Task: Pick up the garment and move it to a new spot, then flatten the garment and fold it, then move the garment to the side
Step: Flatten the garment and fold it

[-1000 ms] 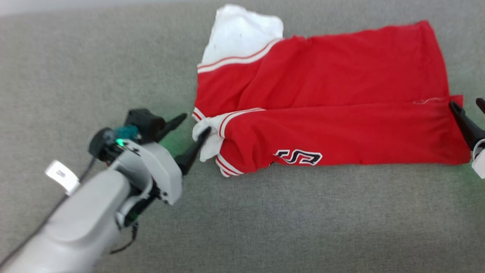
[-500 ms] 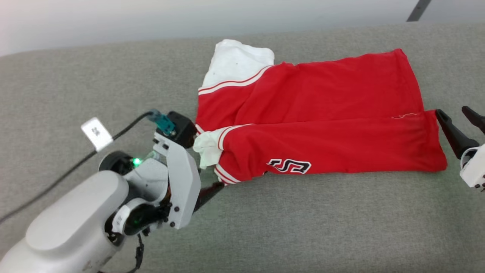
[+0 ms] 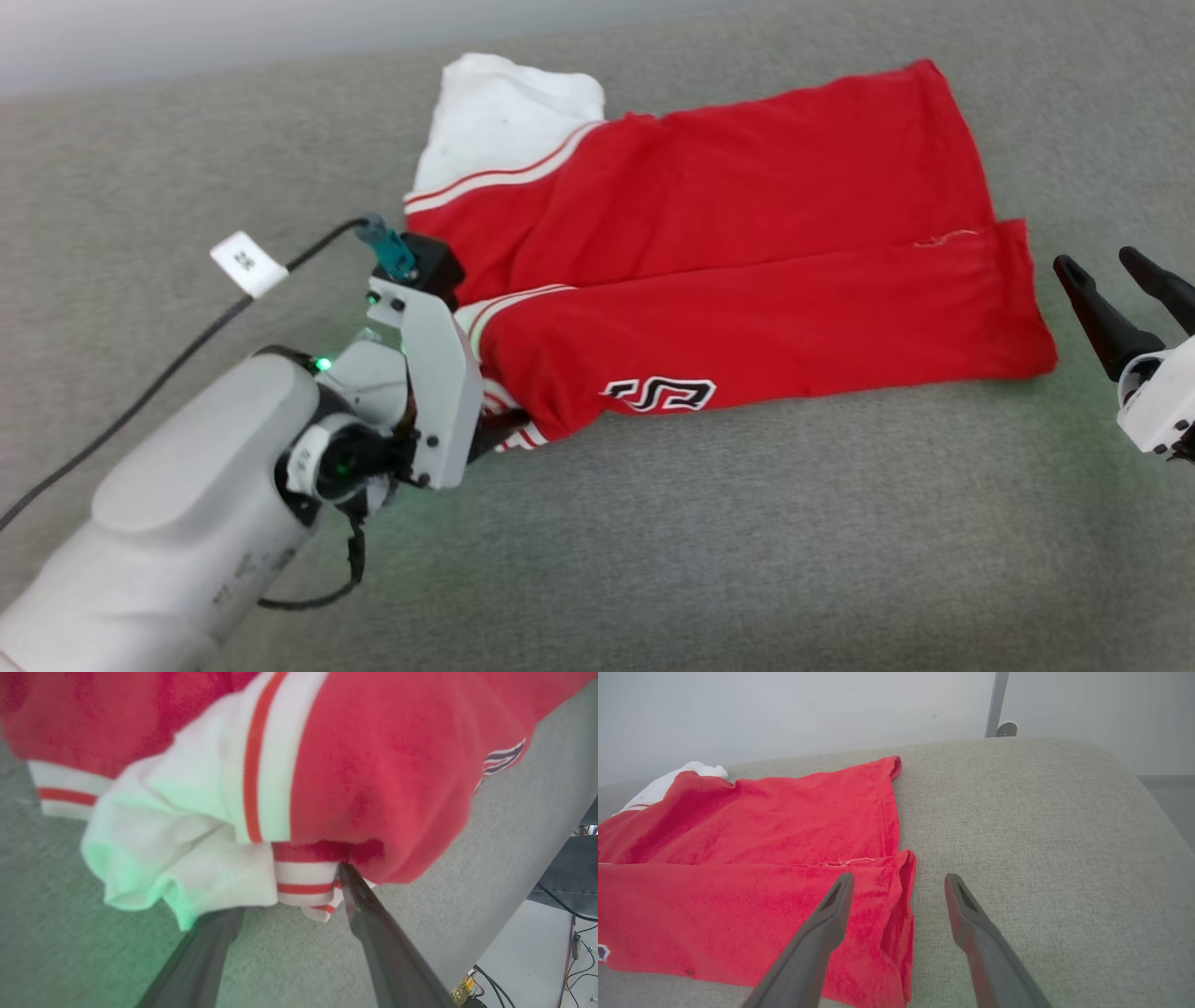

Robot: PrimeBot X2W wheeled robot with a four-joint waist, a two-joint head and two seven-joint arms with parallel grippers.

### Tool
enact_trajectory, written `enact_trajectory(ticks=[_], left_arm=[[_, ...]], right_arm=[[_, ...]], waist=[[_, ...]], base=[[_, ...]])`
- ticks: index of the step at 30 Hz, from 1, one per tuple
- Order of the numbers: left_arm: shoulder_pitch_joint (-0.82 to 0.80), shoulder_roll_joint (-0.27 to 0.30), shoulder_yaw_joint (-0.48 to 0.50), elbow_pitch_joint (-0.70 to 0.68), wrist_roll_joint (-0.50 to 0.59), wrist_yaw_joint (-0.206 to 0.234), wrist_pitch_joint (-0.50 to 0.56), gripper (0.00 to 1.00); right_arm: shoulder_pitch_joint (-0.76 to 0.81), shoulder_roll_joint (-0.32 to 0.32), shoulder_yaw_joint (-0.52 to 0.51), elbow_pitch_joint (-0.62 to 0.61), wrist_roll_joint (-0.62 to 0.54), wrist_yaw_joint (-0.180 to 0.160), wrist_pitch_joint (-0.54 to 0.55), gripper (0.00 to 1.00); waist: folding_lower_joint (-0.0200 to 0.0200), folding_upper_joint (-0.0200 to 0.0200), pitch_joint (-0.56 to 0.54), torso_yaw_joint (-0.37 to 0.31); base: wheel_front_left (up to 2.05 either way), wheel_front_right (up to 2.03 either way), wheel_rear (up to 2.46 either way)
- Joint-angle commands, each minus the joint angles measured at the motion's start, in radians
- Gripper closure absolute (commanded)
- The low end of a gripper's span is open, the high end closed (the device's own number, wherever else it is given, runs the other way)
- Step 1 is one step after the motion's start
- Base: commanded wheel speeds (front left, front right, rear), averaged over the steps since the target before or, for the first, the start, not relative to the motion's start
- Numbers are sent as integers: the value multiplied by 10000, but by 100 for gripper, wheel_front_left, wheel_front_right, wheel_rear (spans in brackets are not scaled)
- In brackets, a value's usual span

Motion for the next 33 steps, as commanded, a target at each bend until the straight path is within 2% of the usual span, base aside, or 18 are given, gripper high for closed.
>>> enact_trajectory(ticks=[1, 5, 8, 14, 23, 27, 28, 29, 30, 33], left_arm=[[87, -114, -105, 269, -94, -66, 60, 7], [282, -341, -212, 809, -261, -397, 29, 100], [396, -390, -254, 975, -388, -703, 20, 100], [305, -543, -301, 925, -277, -949, -210, 100], [88, -805, -353, 682, 9, -1129, -649, 100], [81, -907, -403, 713, 150, -1162, -841, 100], [102, -914, -399, 738, 186, -1174, -912, 100], [134, -928, -384, 752, 200, -1191, -995, 100], [166, -930, -362, 754, 217, -1215, -1104, 100], [211, -831, -299, 759, 376, -1230, -1460, 100]], right_arm=[[-83, 32, 24, 22, 69, -12, -51, 0], [-7, -87, 137, 42, 153, -12, 46, 0], [46, -294, 472, -196, 321, -12, 318, 0], [-332, -1029, 1342, -435, 254, -12, 1475, 0], [-1217, -1214, 2719, 310, 514, -12, 3556, 0], [-1371, -1172, 3152, 761, 554, -14, 3885, 0], [-1402, -1143, 3224, 835, 619, -14, 3919, 48], [-1424, -1136, 3266, 896, 671, -14, 3911, 71], [-1429, -1156, 3281, 961, 736, -14, 3869, 100], [-1272, -1388, 3363, 995, 827, -14, 3827, 100]], waist=[[0, 0, 253, -297], [0, 0, 308, -398], [0, 0, 321, -371], [0, 0, 409, -125], [0, 0, 741, 354], [0, 0, 831, 545], [0, 0, 832, 574], [0, 0, 819, 606], [0, 0, 795, 646], [0, 0, 627, 750]], base=[[0, 0, 0], [0, 0, 0], [0, 0, 0], [0, 0, 0], [0, 0, 0], [0, 0, 0], [0, 0, 0], [0, 0, 0], [0, 0, 0], [0, 0, 0]])
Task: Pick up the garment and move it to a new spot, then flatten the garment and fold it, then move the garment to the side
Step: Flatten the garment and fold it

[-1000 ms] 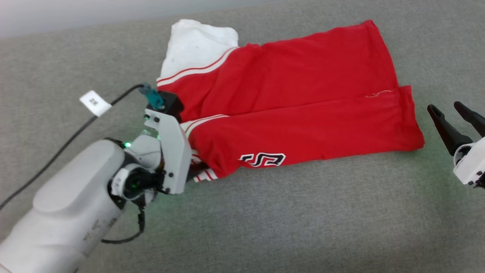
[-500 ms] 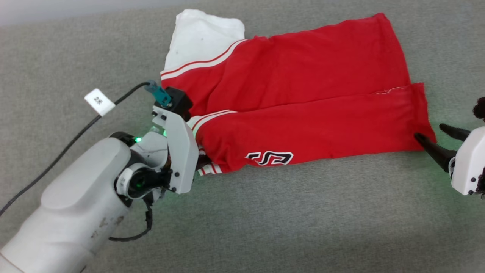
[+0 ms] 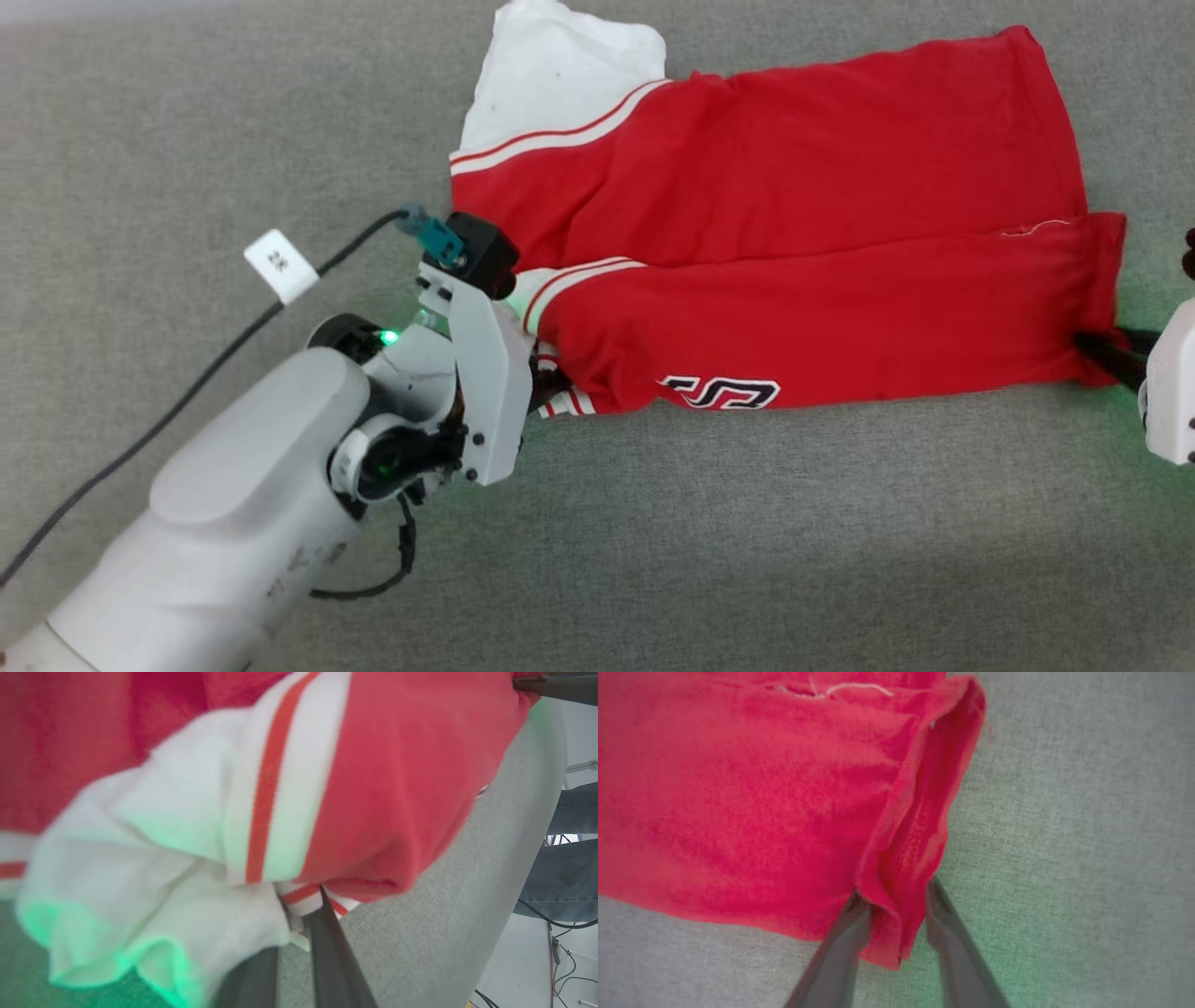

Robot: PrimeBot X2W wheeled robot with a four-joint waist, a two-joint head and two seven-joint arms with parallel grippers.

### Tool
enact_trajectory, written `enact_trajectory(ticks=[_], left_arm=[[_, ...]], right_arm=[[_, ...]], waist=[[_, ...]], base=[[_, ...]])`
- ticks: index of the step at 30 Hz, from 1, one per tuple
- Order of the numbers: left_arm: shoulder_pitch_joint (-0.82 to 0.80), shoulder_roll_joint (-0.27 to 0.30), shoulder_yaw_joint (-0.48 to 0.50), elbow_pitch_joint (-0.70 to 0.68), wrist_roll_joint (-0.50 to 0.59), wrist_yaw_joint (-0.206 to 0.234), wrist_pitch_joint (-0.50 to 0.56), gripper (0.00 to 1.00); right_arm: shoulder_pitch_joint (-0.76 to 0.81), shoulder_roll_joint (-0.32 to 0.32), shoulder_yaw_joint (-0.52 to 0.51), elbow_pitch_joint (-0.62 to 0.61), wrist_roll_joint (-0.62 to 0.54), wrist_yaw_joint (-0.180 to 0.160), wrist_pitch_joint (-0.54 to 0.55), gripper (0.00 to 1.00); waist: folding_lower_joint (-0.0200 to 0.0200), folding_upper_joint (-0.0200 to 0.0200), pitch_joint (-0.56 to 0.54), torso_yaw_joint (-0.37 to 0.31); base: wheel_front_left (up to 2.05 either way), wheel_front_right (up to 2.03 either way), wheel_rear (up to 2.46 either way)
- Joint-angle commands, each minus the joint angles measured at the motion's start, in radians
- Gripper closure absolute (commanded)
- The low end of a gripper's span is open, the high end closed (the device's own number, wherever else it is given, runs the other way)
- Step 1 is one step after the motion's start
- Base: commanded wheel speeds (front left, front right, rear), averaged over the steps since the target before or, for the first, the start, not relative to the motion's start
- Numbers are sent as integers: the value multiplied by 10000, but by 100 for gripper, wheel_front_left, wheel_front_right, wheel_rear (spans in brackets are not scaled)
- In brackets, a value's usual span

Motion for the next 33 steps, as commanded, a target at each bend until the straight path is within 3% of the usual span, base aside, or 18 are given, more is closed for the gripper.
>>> enact_trajectory(ticks=[1, 8, 21, 22, 24, 25, 27, 28, 33], left_arm=[[375, 9, -213, 242, 148, 36, 33, 100], [1089, 665, -206, -395, 491, 118, -733, 100], [3166, 2144, -81, -3774, 519, 1614, -1208, 100], [3212, 2189, -43, -3892, 544, 1686, -1278, 100], [3330, 2251, 31, -4071, 556, 1830, -1390, 67], [3375, 2292, 77, -4170, 559, 1889, -1451, 56], [3424, 2392, 244, -4384, 485, 2032, -1597, 7], [3473, 2490, 359, -4506, 443, 2123, -1671, 0], [3609, 3177, 1046, -5056, 505, 2609, -2177, 0]], right_arm=[[388, 148, 301, 172, 37, -16, 82, 100], [993, -499, 215, -405, 498, -16, 2, 100], [3252, -1637, -669, -2199, 914, -16, 9, 100], [3376, -1647, -820, -2315, 836, -16, -76, 72], [3592, -1578, -1227, -2471, 775, -16, -286, 0], [3708, -1519, -1436, -2553, 724, -14, -403, 0], [3906, -1436, -1884, -2736, 558, -14, -601, 0], [3994, -1392, -2163, -2834, 447, -14, -734, 0], [4169, -692, -3595, -3186, -513, -14, -1737, 0]], waist=[[0, -1, -116, 72], [0, -1, -800, 156], [0, -1, -1310, 280], [0, -1, -1322, 290], [0, -1, -1345, 303], [0, -1, -1359, 312], [0, -1, -1381, 308], [0, -1, -1385, 293], [0, -1, -1381, 127]], base=[[0, 0, 0], [0, 0, 0], [0, 0, 0], [0, 0, 0], [0, 0, 0], [0, 0, 0], [0, 0, 0], [0, 0, 0], [0, 0, 0]])
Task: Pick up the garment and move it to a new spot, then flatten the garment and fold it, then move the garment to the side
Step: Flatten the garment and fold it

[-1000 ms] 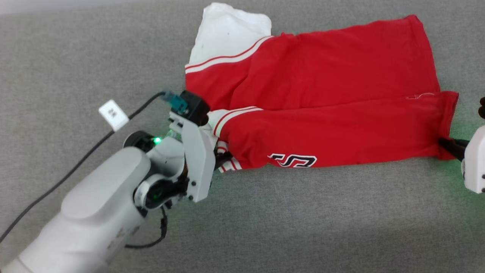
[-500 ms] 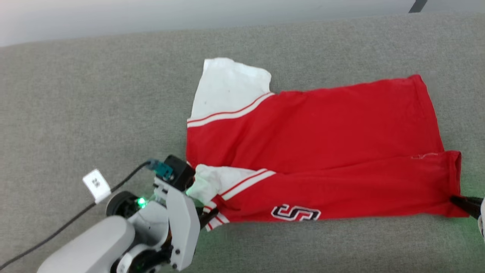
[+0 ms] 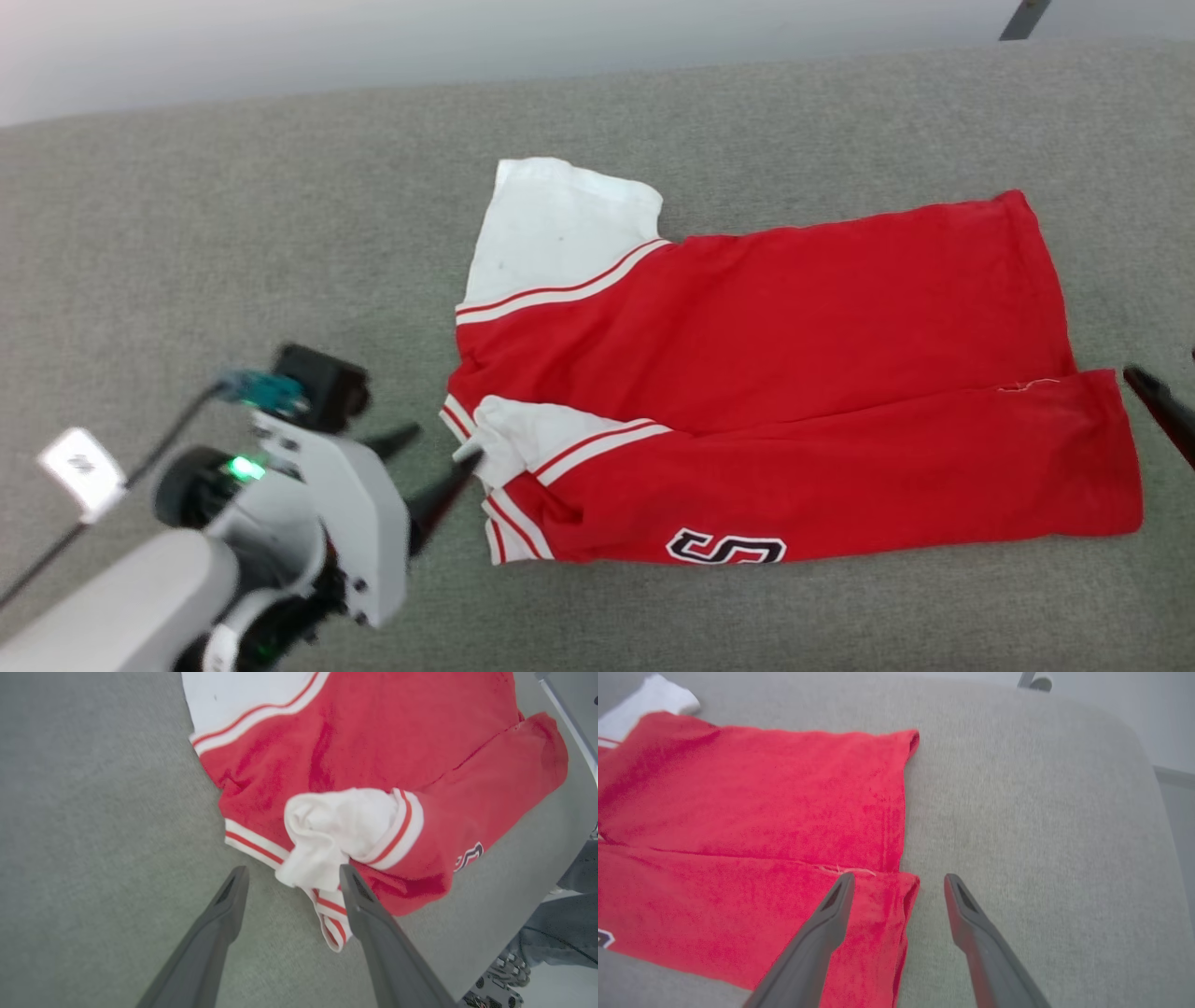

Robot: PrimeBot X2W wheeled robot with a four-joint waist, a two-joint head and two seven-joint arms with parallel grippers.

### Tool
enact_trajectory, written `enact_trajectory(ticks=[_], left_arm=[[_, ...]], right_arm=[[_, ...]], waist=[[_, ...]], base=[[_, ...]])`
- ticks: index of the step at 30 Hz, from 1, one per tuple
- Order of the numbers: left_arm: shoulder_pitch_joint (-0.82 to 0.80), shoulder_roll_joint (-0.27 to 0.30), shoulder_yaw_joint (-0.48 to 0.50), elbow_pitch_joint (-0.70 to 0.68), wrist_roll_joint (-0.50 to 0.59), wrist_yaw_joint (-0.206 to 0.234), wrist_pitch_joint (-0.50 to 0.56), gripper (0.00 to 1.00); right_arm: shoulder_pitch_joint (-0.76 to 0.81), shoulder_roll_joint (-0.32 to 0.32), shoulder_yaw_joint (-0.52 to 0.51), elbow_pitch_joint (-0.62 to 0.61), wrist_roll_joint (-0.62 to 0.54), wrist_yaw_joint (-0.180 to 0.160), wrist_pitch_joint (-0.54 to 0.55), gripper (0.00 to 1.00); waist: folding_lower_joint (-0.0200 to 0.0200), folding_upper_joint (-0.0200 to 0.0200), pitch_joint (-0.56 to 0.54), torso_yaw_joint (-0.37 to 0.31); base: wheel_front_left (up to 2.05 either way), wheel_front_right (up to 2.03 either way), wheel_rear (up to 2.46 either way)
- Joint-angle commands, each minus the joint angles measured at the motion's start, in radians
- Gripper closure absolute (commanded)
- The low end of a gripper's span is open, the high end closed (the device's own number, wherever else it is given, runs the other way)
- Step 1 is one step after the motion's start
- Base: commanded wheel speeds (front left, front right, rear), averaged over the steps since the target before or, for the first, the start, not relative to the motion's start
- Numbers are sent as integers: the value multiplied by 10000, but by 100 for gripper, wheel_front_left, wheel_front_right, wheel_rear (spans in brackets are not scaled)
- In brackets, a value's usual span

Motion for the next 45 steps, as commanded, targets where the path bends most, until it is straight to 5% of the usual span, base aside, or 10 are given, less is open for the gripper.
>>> enact_trajectory(ticks=[1, 7, 13, 19, 30, 35, 40, 41, 44, 45], left_arm=[[7, 27, 135, -50, 111, 93, -124, 0], [-884, -368, 905, 595, 692, 198, -1522, 0], [-2265, -1332, 1304, 2614, 999, -491, -2793, 0], [-4029, -1898, 1133, 5361, 1262, -1269, -2561, 0], [-6442, -2191, 699, 10142, 816, -1441, 1133, 0], [-6883, -2130, 239, 11035, 742, -1748, 3073, 0], [-6898, -2359, 83, 11356, 695, -1870, 3545, 0], [-6881, -2445, 56, 11344, 648, -1987, 3597, 10], [-6779, -2792, 161, 11298, 288, -2442, 3755, 100], [-6819, -2879, 229, 11282, 176, -2526, 3775, 100]], right_arm=[[103, 262, -202, -51, -200, -12, -179, 0], [-409, 2064, -1229, -334, -1691, -12, -1771, 0], [-920, 3666, -1602, -426, -2418, -12, -3347, 0], [-1019, 4287, -1490, -434, -2583, -12, -4116, 0], [-1007, 4393, -912, -153, -2336, -12, -4414, 0], [-1094, 4271, -738, -59, -2244, -12, -4484, 0], [-1210, 4104, -535, -95, -2159, -12, -4383, 0], [-1285, 4053, -462, -113, -2115, -12, -4345, 0], [-1633, 3861, 170, -212, -1736, -11, -3906, 0], [-1846, 3761, 350, -150, -1475, -12, -3695, 0]], waist=[[0, -1, 2, -82], [0, -1, -29, -522], [0, -1, 43, -1376], [0, -1, 433, -2335], [0, -1, 1060, -3603], [0, -1, 1157, -3692], [0, -1, 1248, -3517], [0, -1, 1273, -3451], [0, -1, 1398, -3231], [0, -1, 1449, -3156]], base=[[0, 0, 0], [0, 0, 0], [0, 0, 0], [0, 0, 0], [0, 0, 0], [0, 0, 0], [0, 0, 0], [0, 0, 0], [0, 0, 0], [0, 0, 0]])
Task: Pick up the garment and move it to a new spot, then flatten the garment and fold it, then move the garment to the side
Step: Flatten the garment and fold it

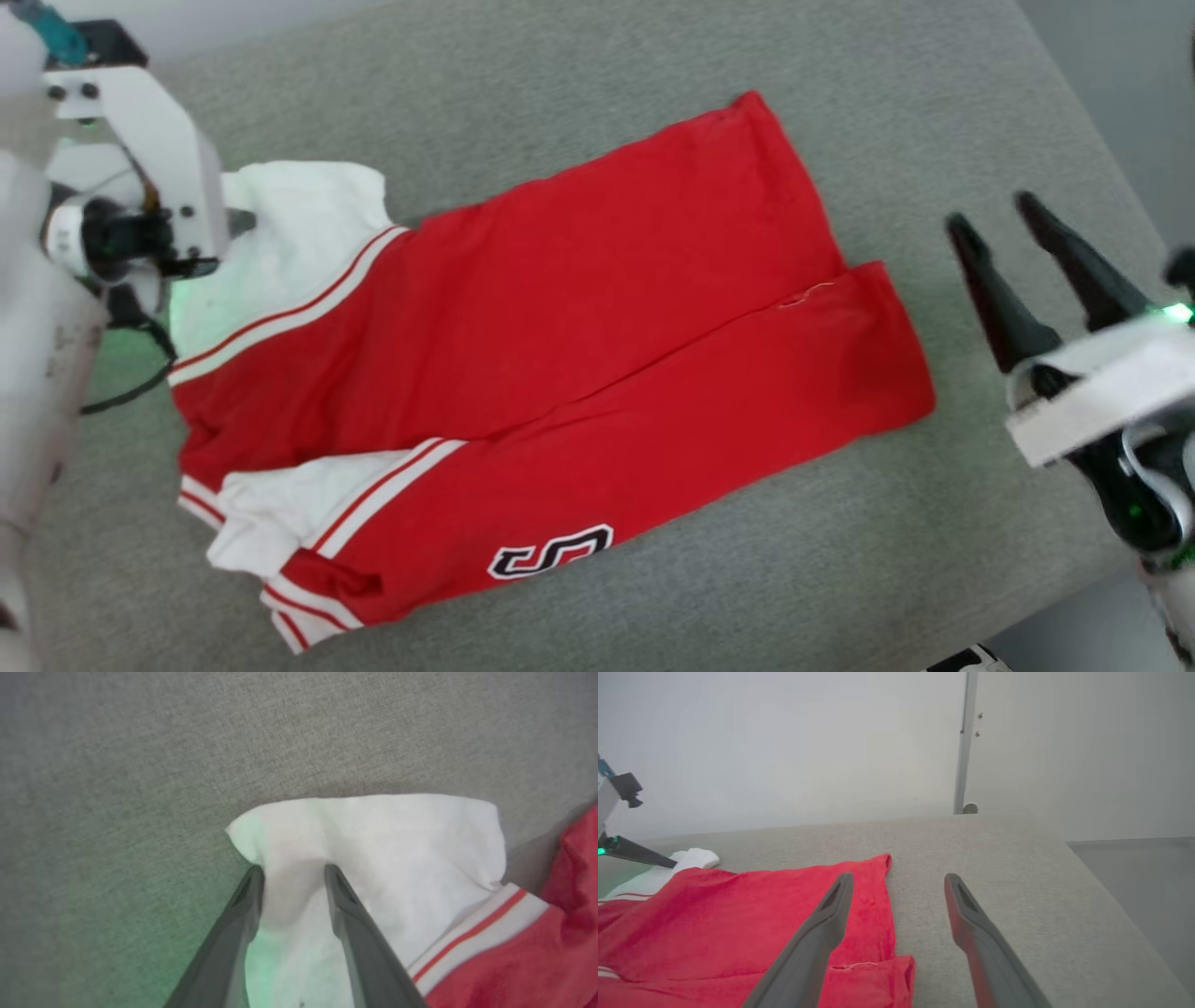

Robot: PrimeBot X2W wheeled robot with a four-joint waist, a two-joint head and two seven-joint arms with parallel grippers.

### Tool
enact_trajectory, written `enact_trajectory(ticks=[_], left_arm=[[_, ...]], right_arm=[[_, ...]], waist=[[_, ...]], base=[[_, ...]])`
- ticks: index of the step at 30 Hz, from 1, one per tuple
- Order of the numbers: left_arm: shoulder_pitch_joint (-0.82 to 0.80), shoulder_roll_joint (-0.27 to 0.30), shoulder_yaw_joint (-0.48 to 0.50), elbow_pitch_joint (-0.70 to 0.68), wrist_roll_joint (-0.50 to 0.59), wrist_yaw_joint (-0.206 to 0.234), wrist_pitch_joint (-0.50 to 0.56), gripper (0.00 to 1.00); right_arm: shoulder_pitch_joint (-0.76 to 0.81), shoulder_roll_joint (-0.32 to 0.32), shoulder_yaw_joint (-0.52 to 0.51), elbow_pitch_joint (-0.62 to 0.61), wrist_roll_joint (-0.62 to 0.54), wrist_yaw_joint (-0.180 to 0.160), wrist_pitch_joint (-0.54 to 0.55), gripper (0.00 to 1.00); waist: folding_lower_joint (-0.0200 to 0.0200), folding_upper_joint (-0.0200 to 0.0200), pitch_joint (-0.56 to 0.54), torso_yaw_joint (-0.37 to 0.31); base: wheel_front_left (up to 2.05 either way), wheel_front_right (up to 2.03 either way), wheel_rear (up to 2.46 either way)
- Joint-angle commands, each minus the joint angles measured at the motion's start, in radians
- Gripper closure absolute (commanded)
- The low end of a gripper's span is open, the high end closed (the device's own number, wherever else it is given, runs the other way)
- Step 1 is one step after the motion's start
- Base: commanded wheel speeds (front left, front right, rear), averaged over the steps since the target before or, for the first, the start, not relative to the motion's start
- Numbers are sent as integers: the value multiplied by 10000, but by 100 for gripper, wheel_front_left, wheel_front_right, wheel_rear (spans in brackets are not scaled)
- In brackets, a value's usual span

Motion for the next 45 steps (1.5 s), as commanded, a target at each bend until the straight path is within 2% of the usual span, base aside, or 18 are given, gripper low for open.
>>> enact_trajectory(ticks=[1, 3, 8, 16, 20, 26, 30, 31, 32, 33, 34, 40, 45], left_arm=[[211, -246, -75, 32, -94, -85, 130, 100], [67, -285, -31, -9, -66, -145, -148, 100], [-21, -530, -67, -75, 55, -397, -836, 100], [-279, -1224, -357, -78, 244, -768, -1338, 100], [-515, -1518, -524, -51, 336, -898, -1482, 100], [-726, -1770, -706, 178, 354, -979, -1694, 100], [-706, -1863, -851, 325, 314, -1000, -1780, 100], [-700, -1895, -903, 331, 297, -1011, -1804, 100], [-699, -1920, -941, 328, 274, -1015, -1837, 100], [-700, -1947, -973, 324, 247, -1023, -1900, 100], [-708, -1977, -1001, 286, 222, -1030, -1987, 100], [-583, -1962, -1201, -569, -197, -1055, -2674, 100], [-149, -1437, -1542, -1964, -543, -1058, -3523, 100]], right_arm=[[-180, -39, 47, 22, 156, -12, 65, 0], [-787, -336, 549, 328, 294, -12, 681, 0], [-2847, -518, 1757, 1899, 653, -11, 2628, 0], [-5520, -448, 3293, 4554, 1767, -11, 5849, 0], [-6352, -278, 3527, 5707, 2001, -11, 6376, 0], [-7190, 62, 3849, 7221, 1977, -11, 6475, 0], [-7403, 300, 4075, 7799, 2142, -11, 6409, 0], [-7422, 321, 4178, 7843, 2150, -8, 6353, 23], [-7449, 322, 4290, 7856, 2162, -3, 6275, 58], [-7461, 305, 4342, 7892, 2205, -3, 6140, 85], [-7456, 291, 4401, 7939, 2260, -3, 6035, 100], [-7181, -100, 4643, 7729, 2663, -6, 5018, 100], [-6608, -704, 4853, 7085, 3348, -6, 4348, 100]], waist=[[0, 0, 134, 169], [0, 0, 224, 296], [0, 0, 342, 666], [0, 0, 670, 1675], [0, 0, 981, 2095], [0, 0, 1299, 2467], [0, 0, 1348, 2566], [0, 0, 1347, 2583], [0, 0, 1339, 2597], [0, 0, 1314, 2608], [0, 0, 1273, 2623], [0, 0, 612, 2756], [0, 0, -281, 2955]], base=[[0, 0, 0], [0, 0, 0], [0, 0, 0], [0, 0, 0], [0, 0, 0], [0, 0, 0], [0, 0, 0], [0, 0, 0], [0, 0, 0], [0, 0, 0], [0, 0, 0], [0, 0, 0], [0, 0, 0]])
